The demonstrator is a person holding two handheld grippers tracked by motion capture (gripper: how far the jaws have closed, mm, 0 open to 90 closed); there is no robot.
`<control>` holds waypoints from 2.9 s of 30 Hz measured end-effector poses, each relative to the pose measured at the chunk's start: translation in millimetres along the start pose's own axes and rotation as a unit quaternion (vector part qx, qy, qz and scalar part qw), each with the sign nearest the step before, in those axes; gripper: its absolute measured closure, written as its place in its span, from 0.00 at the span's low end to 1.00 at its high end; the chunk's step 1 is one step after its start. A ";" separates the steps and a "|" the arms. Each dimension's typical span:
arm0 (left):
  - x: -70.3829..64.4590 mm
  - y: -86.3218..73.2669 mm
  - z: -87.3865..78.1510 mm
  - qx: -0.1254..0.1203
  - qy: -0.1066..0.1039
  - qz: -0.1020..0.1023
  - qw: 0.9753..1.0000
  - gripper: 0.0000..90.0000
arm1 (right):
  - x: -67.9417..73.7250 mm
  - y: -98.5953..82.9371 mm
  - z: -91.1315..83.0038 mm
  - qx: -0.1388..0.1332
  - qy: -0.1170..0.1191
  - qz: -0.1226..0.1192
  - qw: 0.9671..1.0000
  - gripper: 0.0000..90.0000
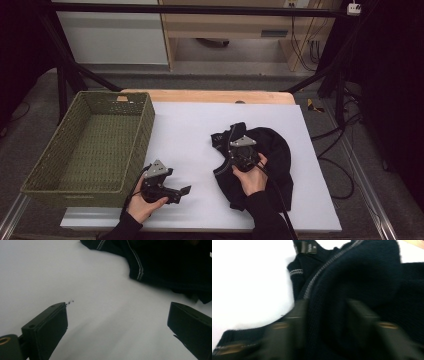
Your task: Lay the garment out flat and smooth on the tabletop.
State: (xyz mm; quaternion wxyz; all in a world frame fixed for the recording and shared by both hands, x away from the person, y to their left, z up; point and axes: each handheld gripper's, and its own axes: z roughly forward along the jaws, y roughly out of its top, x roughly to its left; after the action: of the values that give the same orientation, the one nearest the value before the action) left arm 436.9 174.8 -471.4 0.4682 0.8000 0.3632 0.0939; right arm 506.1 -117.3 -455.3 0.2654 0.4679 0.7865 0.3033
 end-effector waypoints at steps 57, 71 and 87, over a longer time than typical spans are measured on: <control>-1.1 0.2 -0.4 -0.001 0.002 0.001 1.000 0.03 | 30.1 -57.8 -63.3 -0.024 0.127 -0.039 0.991 0.49; -1.7 0.7 0.0 -0.002 0.001 0.001 1.000 0.03 | -22.5 -55.4 -117.1 -0.063 0.048 -0.010 0.997 0.97; -15.7 38.6 36.1 0.004 0.002 -0.012 1.000 0.03 | -79.5 -94.5 -96.9 -0.022 -0.005 0.023 0.999 0.92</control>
State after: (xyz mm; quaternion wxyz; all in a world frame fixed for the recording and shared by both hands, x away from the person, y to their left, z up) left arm 462.4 128.2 -456.4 0.4651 0.7975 0.3739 0.0888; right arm 417.3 -246.5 -447.8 0.2727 0.4814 0.7674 0.3241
